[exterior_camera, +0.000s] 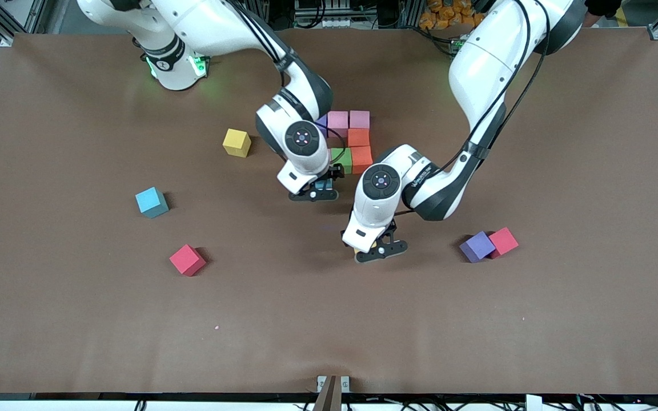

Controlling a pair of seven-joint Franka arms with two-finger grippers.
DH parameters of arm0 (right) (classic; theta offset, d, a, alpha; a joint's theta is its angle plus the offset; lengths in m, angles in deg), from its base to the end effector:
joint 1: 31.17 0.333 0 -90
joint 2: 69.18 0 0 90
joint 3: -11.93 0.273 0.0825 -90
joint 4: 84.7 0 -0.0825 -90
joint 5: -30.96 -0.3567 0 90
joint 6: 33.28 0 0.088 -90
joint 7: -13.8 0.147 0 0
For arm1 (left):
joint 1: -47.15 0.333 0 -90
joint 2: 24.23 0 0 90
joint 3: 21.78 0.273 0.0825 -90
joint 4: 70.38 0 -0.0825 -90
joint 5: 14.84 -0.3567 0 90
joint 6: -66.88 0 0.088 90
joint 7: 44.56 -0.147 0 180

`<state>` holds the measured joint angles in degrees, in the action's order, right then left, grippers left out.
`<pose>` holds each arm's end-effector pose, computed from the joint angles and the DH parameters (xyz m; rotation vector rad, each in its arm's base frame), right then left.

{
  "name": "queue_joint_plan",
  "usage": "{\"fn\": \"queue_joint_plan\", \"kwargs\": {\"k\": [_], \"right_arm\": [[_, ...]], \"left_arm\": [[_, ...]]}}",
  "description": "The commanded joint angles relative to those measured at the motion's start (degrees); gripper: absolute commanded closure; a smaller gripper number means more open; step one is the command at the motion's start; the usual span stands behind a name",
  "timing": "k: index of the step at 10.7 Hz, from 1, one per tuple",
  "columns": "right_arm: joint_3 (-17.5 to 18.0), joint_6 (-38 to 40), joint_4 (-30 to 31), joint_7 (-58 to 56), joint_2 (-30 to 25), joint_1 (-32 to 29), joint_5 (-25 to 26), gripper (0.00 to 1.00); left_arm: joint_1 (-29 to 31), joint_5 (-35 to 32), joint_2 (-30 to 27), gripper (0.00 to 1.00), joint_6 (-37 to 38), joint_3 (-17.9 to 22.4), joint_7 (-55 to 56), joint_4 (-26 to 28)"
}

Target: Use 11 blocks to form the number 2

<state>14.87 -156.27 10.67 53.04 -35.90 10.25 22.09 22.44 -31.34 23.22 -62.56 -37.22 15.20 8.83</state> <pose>0.4382 0.4425 0.2041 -3.0805 0.0131 0.2722 0.5567 -0.4106 0.1818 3.0732 0.4007 0.1231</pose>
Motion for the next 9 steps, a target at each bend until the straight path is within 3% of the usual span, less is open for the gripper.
{"fn": "queue_joint_plan", "kwargs": {"k": [1, 6, 9], "right_arm": [[0.2, 2.4, 1.3, 0.0, -5.0, -3.9, -0.8, 0.00], [-0.1, 5.1, 1.8, -5.7, -5.2, -15.7, 0.6, 0.00], [-0.7, 6.6, 1.8, -13.1, -4.8, -22.5, 6.0, 0.00]], "left_arm": [[-3.4, 0.4, -1.2, 0.46, 0.2, 0.8, 3.1, 0.6], [-9.6, 0.2, -0.7, 0.47, 0.2, 0.9, 6.9, 0.7], [-11.8, 0.1, -0.6, 0.47, 0.2, 1.0, 6.9, 0.8]]}}
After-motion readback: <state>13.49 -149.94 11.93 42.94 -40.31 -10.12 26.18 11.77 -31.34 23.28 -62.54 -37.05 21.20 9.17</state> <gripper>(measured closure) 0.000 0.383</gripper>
